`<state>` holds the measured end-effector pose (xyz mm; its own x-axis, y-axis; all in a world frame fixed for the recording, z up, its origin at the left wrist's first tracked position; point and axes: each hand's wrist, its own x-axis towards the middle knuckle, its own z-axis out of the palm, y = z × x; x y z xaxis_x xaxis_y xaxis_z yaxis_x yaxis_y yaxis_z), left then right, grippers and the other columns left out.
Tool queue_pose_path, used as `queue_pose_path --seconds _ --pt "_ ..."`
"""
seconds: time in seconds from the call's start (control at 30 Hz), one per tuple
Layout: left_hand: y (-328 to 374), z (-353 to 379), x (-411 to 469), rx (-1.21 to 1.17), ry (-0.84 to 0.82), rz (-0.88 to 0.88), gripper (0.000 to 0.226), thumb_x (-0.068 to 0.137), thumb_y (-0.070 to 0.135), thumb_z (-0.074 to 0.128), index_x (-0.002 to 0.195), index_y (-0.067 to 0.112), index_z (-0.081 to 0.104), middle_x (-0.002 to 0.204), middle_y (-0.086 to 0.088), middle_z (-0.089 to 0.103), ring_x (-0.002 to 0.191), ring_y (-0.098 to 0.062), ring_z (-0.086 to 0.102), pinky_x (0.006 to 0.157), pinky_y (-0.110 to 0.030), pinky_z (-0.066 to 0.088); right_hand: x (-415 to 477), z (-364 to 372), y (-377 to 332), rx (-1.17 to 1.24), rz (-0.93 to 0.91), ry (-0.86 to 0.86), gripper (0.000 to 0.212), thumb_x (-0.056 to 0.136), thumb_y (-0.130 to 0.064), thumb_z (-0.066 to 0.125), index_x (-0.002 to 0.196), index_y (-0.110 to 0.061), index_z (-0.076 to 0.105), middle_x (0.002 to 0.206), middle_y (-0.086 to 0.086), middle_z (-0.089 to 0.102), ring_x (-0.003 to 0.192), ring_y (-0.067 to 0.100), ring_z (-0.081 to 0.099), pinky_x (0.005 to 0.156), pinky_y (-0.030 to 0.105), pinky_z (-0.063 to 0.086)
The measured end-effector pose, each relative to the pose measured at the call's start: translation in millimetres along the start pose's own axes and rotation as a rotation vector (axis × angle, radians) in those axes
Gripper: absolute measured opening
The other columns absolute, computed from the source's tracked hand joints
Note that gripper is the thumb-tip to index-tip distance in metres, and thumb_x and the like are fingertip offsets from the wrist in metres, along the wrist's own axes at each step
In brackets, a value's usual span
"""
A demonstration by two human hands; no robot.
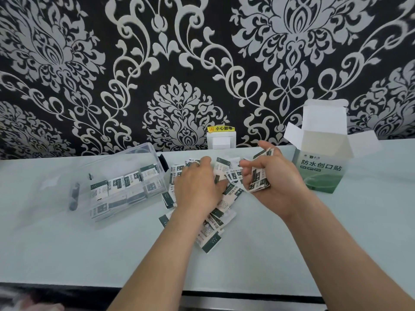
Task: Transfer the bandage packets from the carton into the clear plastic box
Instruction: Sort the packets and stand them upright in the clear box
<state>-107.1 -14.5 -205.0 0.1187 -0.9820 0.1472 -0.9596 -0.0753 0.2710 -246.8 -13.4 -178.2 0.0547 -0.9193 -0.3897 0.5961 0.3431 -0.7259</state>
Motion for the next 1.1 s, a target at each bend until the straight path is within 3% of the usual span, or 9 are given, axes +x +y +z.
queue_pose_path --seconds 0.3,0.47,0.57,0.67,0.77,0.83,0.9,1.0,1.1 --pt "0.3 -19.2 -5.1 -0.645 0.333 0.051 0.027 0.097 0.017 0.051 0.121 0.029 0.057 0.105 0.009 0.062 0.081 -0.006 0.059 0.07 -0.024 0.05 4.7 4.6 4.0 0.12 0.054 -0.107 0.008 0.094 -0.016 0.057 0.1 -0.017 0.051 0.071 0.007 0.052 0.053 0.011 0.041 0.04 0.017 0.029" --pt "9.3 -38.8 -28.3 -1.325 0.018 -0.16 0.022 0.091 0.005 0.061 0.107 0.02 0.064 0.079 0.001 0.07 0.059 -0.005 0.06 0.053 -0.018 0.047 7.5 23.6 17.0 0.048 0.01 -0.248 0.043 0.091 -0.029 0.064 0.127 -0.008 0.054 0.083 0.007 0.057 0.059 0.012 0.051 0.044 0.022 0.038" --pt "5.1 -35.3 -38.9 -1.237 -0.025 -0.087 0.011 0.089 0.006 0.063 0.093 0.015 0.068 0.071 0.002 0.068 0.056 -0.011 0.055 0.057 -0.027 0.048 4.9 37.3 24.1 -0.021 0.011 -0.227 0.015 0.097 -0.023 0.053 0.111 -0.022 0.06 0.083 0.005 0.063 0.064 0.022 0.059 0.065 0.035 0.045" --pt "-11.4 -36.6 -42.0 -0.903 0.088 0.151 0.007 0.086 0.017 0.066 0.081 0.021 0.071 0.053 0.005 0.052 0.049 -0.008 0.043 0.052 -0.023 0.039 5.9 45.9 29.9 0.014 0.021 -0.19 0.026 0.101 -0.016 0.042 0.113 -0.025 0.064 0.086 0.006 0.072 0.076 0.023 0.066 0.085 0.045 0.052" --pt "-25.1 -51.3 -43.7 -0.648 0.236 0.342 0.014 0.076 0.028 0.071 0.088 0.022 0.066 0.07 0.019 0.048 0.07 -0.003 0.045 0.067 -0.015 0.037 2.5 51.8 31.3 0.003 0.039 -0.22 0.027 0.097 -0.006 0.044 0.114 -0.016 0.063 0.072 0.009 0.068 0.061 0.021 0.061 0.063 0.033 0.054" --pt "-36.1 -57.8 -45.2 -0.495 0.14 0.411 0.053 0.069 0.038 0.077 0.117 0.028 0.056 0.115 0.017 0.048 0.111 -0.005 0.042 0.093 -0.015 0.034 -2.4 56.8 34.5 -0.166 0.007 -0.263 0.026 0.093 0.001 0.046 0.111 -0.01 0.061 0.065 0.008 0.059 0.048 0.014 0.048 0.044 0.024 0.042" --pt "-42.5 -58.5 -47.3 -0.37 -0.057 0.439 0.093 0.067 0.043 0.081 0.143 0.039 0.027 0.15 0.014 0.017 0.14 -0.007 0.012 0.11 -0.024 0.022 -7.8 60.5 38.7 -0.4 -0.029 -0.334 0.024 0.092 0.002 0.042 0.096 -0.009 0.062 0.056 0.002 0.051 0.043 0.009 0.039 0.039 0.02 0.032" --pt "-49.4 -54.6 -49.0 -0.383 -0.111 0.437 0.1 0.069 0.04 0.08 0.144 0.049 0.015 0.155 0.024 -0.002 0.143 0.001 -0.005 0.109 -0.025 0.018 -15.2 64.7 43.4 -0.678 -0.064 -0.402 0.025 0.089 0.003 0.04 0.075 -0.011 0.056 0.045 -0.004 0.043 0.041 0.008 0.036 0.039 0.02 0.03" --pt "-58.8 -53.3 -44.0 -0.454 -0.013 0.369 0.089 0.066 0.037 0.08 0.14 0.043 0.031 0.15 0.019 0.017 0.139 -0.001 0.02 0.108 -0.023 0.033 -17.1 69.3 47.6 -0.659 -0.041 -0.463 0.01 0.088 0.003 0.048 0.087 -0.006 0.054 0.052 -0.001 0.051 0.048 0.011 0.043 0.043 0.022 0.034"
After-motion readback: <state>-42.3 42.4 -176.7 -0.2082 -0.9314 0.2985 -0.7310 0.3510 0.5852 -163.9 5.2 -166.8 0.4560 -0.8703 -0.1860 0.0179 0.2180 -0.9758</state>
